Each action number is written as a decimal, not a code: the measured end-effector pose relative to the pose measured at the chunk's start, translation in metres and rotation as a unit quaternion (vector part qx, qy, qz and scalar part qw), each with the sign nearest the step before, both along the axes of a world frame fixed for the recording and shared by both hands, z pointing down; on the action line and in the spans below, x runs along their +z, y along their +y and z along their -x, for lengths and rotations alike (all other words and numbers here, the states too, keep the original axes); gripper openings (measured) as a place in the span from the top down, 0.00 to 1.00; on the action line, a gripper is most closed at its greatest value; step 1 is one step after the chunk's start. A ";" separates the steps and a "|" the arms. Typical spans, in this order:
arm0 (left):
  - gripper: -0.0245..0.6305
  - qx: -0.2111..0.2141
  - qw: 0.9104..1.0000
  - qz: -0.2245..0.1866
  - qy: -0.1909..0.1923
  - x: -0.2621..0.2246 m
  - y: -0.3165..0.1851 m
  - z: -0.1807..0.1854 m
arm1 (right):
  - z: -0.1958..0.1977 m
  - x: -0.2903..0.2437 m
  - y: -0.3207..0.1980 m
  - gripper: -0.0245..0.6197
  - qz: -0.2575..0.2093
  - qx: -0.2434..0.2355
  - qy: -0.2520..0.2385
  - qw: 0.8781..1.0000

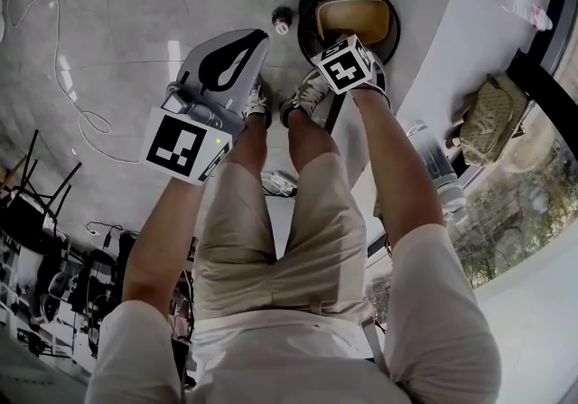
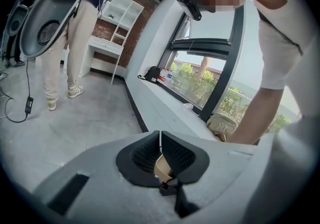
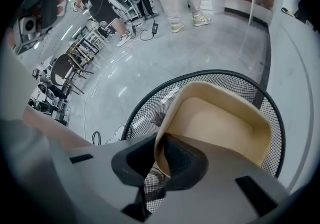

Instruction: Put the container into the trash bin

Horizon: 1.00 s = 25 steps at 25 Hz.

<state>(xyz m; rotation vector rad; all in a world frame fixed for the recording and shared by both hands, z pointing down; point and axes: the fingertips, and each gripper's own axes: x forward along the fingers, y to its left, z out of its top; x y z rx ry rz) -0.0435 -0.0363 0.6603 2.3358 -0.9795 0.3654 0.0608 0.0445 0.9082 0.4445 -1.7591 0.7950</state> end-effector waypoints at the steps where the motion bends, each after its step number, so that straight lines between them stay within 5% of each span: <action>1: 0.92 -0.001 1.000 0.001 -0.001 0.003 0.001 0.001 | 0.002 0.004 0.001 0.91 0.002 -0.005 0.000 1.000; 14: 0.92 -0.016 1.000 0.012 -0.008 0.030 0.016 0.019 | 0.003 0.046 -0.001 0.86 0.025 0.013 0.007 1.000; 25: 0.92 -0.017 1.000 0.007 -0.003 0.030 0.017 0.018 | -0.003 0.042 -0.006 0.69 0.031 0.045 -0.003 0.999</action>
